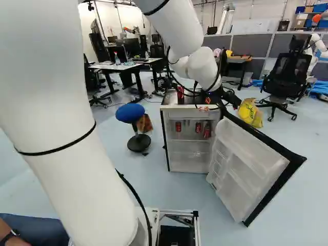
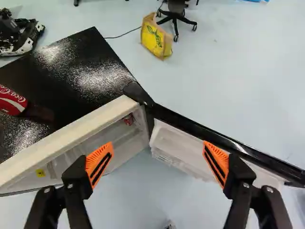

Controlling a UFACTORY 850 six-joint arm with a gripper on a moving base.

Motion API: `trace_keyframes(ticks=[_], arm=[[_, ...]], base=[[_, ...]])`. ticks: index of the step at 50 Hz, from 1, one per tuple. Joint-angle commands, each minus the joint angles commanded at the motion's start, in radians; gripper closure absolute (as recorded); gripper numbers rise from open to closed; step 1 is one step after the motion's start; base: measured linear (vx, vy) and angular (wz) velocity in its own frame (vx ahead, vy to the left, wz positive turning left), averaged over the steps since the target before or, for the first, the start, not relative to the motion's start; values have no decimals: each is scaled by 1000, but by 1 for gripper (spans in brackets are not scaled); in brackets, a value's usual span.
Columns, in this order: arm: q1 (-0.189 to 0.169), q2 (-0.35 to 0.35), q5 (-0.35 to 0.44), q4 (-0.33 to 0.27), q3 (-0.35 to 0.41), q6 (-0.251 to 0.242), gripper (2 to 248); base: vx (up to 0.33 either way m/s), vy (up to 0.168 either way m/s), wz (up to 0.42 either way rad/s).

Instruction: Grab a drink from the fridge

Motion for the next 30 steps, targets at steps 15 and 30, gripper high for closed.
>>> trace_keyframes(ticks=[15, 30], arm=[[-41, -19, -90, 37, -43, 0, 3], [-82, -61, -154, 95, -89, 0, 3]], base=[[0, 0, 0], [0, 0, 0]])
